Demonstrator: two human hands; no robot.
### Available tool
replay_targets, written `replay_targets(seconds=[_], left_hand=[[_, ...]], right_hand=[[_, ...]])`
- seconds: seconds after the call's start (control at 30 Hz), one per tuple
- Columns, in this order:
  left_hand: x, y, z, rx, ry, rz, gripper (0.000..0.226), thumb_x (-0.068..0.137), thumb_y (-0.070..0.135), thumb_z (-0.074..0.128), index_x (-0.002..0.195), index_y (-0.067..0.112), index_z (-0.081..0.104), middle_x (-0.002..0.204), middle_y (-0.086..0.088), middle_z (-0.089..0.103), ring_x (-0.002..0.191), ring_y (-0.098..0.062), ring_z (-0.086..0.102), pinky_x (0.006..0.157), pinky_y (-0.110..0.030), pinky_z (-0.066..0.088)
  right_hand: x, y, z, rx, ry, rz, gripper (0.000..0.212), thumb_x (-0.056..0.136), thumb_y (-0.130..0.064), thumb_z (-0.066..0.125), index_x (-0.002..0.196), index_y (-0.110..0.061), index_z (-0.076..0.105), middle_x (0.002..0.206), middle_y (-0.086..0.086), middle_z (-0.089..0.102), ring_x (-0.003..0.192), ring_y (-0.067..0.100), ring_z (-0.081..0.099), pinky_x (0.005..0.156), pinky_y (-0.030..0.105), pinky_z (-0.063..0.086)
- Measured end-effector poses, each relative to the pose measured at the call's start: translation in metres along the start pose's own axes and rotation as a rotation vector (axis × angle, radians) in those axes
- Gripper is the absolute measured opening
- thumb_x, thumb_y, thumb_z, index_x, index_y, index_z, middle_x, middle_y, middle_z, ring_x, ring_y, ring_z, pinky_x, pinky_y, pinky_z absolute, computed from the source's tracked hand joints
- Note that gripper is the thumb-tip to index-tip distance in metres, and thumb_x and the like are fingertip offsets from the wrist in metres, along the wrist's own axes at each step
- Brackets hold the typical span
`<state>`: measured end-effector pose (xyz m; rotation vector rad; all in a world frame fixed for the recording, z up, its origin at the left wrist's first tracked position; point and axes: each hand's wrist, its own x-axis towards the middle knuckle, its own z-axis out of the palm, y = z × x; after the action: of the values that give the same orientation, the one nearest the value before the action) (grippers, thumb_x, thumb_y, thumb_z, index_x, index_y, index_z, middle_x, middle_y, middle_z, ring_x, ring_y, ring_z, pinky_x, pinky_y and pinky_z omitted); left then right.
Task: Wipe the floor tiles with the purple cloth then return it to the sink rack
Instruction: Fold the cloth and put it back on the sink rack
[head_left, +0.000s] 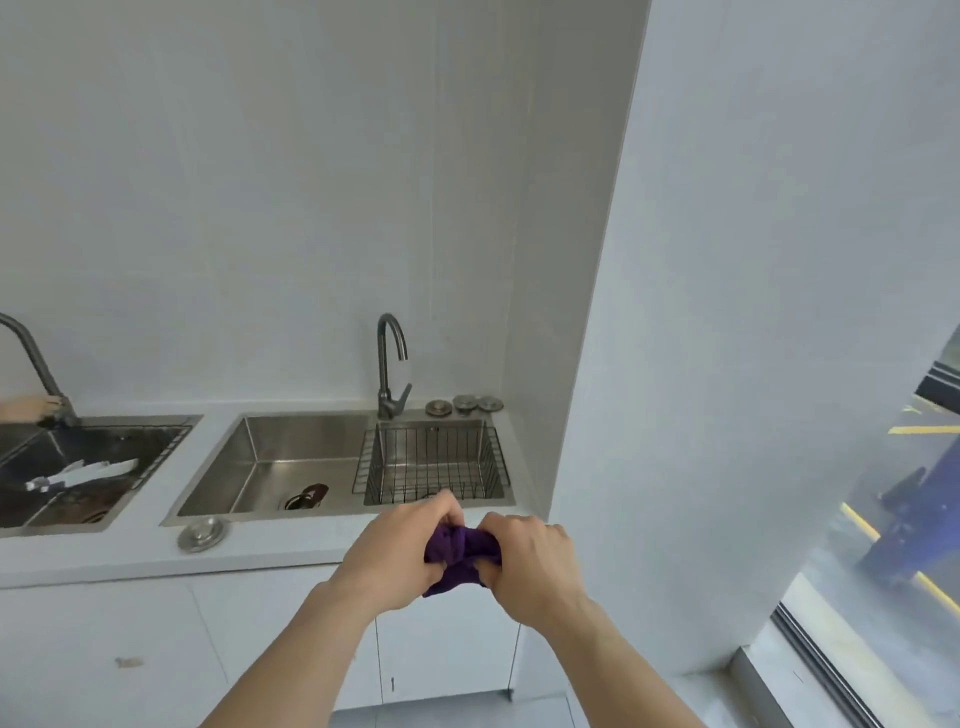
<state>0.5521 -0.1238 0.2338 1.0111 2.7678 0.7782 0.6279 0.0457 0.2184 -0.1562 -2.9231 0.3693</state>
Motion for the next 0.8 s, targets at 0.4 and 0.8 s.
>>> replay_targets(seconds=[0.4, 0.8], left_hand=[[0.064, -0.052, -0.057, -0.017, 0.106, 0.097, 0.043, 0.079, 0.020, 0.068, 0.098, 0.041, 0.036, 0.084, 0.019, 0.059, 0.073, -0.007, 0.057, 0.056, -0.025, 0.039], [0.146, -0.136, -0.070, 0.050, 0.273, 0.082, 0.048, 0.080, 0.008, 0.068, 0.097, 0.043, 0.040, 0.102, 0.023, 0.054, 0.080, -0.010, 0.055, 0.055, -0.014, 0.032]], right_hand=[[0.098, -0.033, -0.015, -0.023, 0.123, -0.038, 0.017, 0.091, -0.033, 0.060, 0.108, -0.029, 0.060, 0.102, -0.007, 0.071, 0.094, 0.025, 0.066, 0.072, 0.031, 0.034], [0.206, -0.042, 0.014, 0.040, 0.088, -0.026, 0.029, 0.094, -0.025, 0.062, 0.122, -0.033, 0.062, 0.108, -0.006, 0.073, 0.096, 0.025, 0.066, 0.069, 0.031, 0.040]])
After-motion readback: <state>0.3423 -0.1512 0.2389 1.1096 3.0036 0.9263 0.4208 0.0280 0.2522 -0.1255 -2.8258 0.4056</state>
